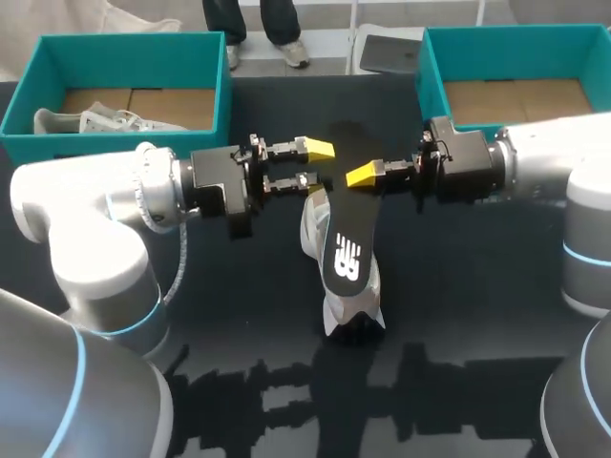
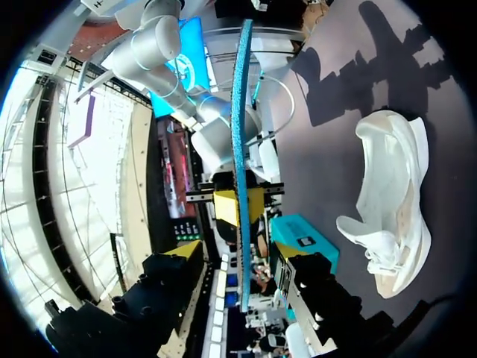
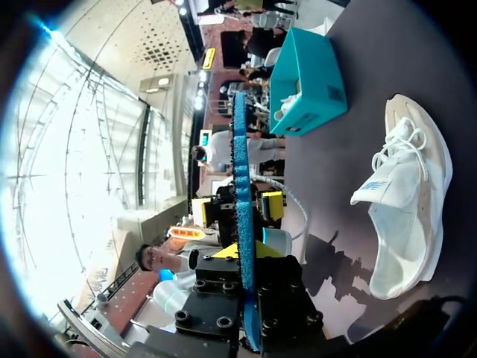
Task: Take the shoe out of the shoebox, open the shoe tongue, remove and reinsert the insole, then place the shoe into the shoebox
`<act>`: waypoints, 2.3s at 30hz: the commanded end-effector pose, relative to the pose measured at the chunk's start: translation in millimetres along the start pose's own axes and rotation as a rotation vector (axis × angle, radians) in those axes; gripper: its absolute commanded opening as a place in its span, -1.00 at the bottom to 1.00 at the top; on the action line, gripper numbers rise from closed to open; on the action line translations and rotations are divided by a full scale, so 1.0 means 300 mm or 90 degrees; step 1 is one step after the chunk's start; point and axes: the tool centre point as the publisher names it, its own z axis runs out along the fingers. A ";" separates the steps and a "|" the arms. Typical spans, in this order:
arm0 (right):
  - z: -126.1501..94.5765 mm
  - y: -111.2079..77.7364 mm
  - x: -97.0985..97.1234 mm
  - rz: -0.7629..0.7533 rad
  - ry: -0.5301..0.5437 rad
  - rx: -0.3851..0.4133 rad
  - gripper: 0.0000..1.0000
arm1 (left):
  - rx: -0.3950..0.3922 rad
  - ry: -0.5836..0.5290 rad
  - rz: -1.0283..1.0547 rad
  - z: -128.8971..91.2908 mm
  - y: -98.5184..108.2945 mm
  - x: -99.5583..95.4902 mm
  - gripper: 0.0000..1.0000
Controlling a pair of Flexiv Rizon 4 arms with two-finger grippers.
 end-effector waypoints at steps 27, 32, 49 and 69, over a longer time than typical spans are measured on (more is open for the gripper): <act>0.025 0.016 -0.016 0.004 0.006 0.006 -1.00 | 0.020 -0.002 -0.018 0.087 -0.008 0.030 -0.80; 0.025 0.015 -0.019 0.004 0.007 0.004 -1.00 | 0.025 0.003 -0.025 0.086 -0.010 0.035 -1.00; -0.180 -0.050 0.012 -0.156 -0.169 -0.066 1.00 | 0.032 0.065 -0.228 -0.024 -0.019 -0.012 -1.00; -0.182 -0.016 0.078 -0.476 -0.276 -0.027 1.00 | 0.048 0.046 -0.401 -0.064 -0.047 -0.065 -1.00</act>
